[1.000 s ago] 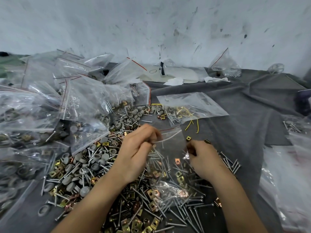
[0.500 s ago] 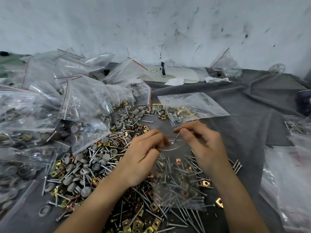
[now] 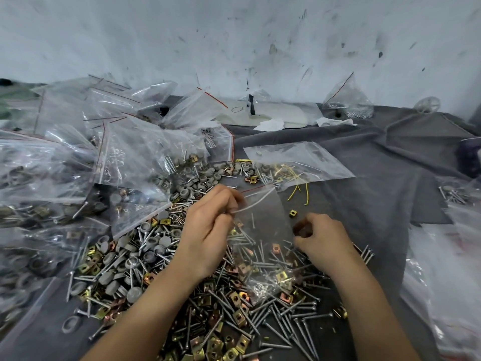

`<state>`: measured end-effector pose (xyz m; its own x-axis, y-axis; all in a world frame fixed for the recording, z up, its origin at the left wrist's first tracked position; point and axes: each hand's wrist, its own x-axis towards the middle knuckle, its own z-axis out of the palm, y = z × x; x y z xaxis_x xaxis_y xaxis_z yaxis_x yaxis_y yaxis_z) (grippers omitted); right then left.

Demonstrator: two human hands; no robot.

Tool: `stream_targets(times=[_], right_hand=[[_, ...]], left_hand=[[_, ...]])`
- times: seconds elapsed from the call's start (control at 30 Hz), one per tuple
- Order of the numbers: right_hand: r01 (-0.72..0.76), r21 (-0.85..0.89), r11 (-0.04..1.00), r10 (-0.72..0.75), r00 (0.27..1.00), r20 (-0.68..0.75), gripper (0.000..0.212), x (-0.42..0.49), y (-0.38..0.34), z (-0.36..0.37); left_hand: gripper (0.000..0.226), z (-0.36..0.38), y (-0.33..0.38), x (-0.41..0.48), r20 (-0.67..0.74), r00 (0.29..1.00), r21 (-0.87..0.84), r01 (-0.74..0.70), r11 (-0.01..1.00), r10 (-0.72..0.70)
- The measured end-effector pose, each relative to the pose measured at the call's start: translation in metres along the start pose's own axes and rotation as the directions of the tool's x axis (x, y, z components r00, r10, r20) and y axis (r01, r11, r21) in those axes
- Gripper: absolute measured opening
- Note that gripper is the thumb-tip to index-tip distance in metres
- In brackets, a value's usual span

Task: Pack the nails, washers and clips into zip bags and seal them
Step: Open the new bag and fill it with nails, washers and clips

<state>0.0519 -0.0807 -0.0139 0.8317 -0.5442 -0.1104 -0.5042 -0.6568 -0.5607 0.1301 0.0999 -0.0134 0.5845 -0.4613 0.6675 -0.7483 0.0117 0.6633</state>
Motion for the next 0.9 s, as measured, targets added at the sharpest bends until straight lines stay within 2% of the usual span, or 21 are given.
stream_targets(times=[0.17, 0.3, 0.37, 0.5, 0.6, 0.73, 0.9], right_hand=[[0.035, 0.060, 0.998, -0.032, 0.998, -0.046, 0.009, 0.000, 0.000, -0.001], [0.143, 0.352, 0.925, -0.123, 0.989, -0.079, 0.019, 0.000, -0.004, 0.002], [0.244, 0.439, 0.865, -0.176, 0.966, -0.189, 0.025, -0.001, -0.008, 0.003], [0.479, 0.464, 0.745, -0.311, 0.865, -0.394, 0.036, -0.007, -0.016, 0.001], [0.553, 0.494, 0.671, -0.392, 0.830, -0.396, 0.042, -0.012, -0.020, 0.003], [0.610, 0.385, 0.693, -0.497, 0.790, -0.358, 0.035, -0.014, -0.025, 0.009], [0.632, 0.321, 0.705, -0.523, 0.769, -0.368, 0.028, -0.014, -0.025, 0.009]], left_hand=[[0.012, 0.001, -0.002, 0.000, 0.037, 0.999, 0.007, 0.009, 1.000, -0.009], [0.009, 0.002, -0.003, 0.000, 0.199, 0.979, 0.094, 0.011, 0.996, -0.030], [0.010, 0.004, -0.003, -0.001, 0.278, 0.960, 0.137, -0.004, 0.991, -0.034], [0.023, 0.006, -0.004, -0.004, 0.348, 0.936, 0.151, 0.005, 0.988, -0.058], [0.020, 0.007, -0.003, -0.003, 0.359, 0.932, 0.149, -0.014, 0.989, -0.042], [0.010, 0.007, 0.000, -0.003, 0.368, 0.930, 0.149, -0.035, 0.988, -0.022], [0.008, 0.008, 0.003, -0.003, 0.355, 0.935, 0.165, -0.053, 0.985, -0.009]])
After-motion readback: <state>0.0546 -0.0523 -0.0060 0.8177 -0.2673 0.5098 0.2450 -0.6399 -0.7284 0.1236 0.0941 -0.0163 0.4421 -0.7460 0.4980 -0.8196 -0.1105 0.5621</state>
